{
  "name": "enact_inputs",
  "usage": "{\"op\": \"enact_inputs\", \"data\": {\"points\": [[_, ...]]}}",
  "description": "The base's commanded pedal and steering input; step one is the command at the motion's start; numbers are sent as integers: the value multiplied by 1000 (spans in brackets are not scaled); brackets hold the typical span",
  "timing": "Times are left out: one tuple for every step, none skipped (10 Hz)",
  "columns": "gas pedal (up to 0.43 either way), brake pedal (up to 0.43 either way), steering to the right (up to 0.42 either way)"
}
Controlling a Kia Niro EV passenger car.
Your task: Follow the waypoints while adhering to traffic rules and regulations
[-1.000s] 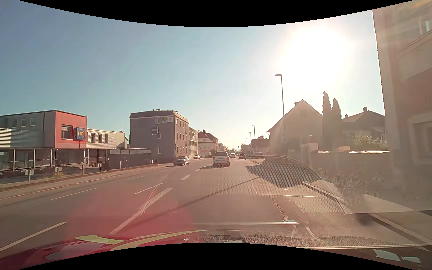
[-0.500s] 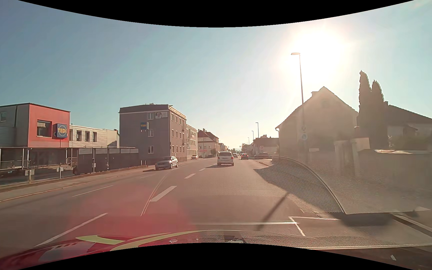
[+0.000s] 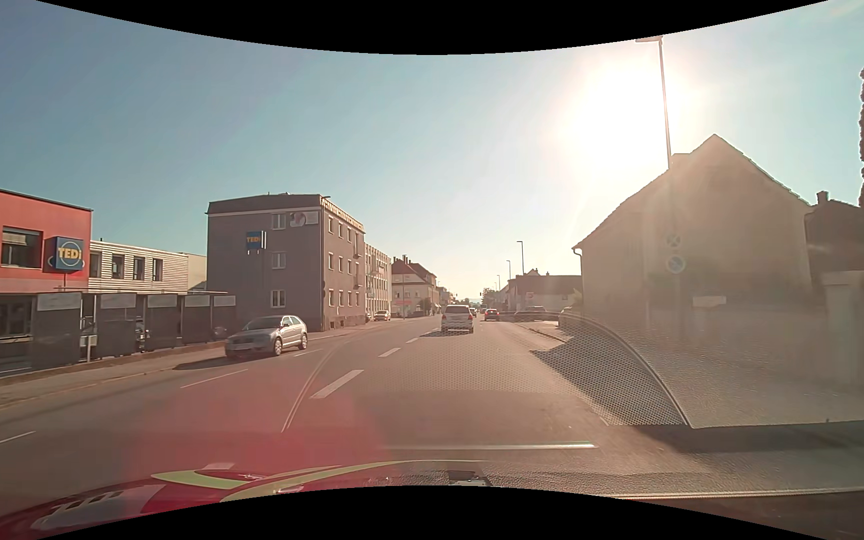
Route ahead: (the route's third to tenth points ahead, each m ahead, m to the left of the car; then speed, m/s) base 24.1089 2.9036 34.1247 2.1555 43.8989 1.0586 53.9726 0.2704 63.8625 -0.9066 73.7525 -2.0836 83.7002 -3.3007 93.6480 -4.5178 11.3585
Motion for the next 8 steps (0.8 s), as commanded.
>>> {"op": "enact_inputs", "data": {"points": [[118,0,6],[118,0,10],[118,0,14],[118,0,15],[110,0,15],[110,0,15],[110,0,15],[110,0,15]]}}
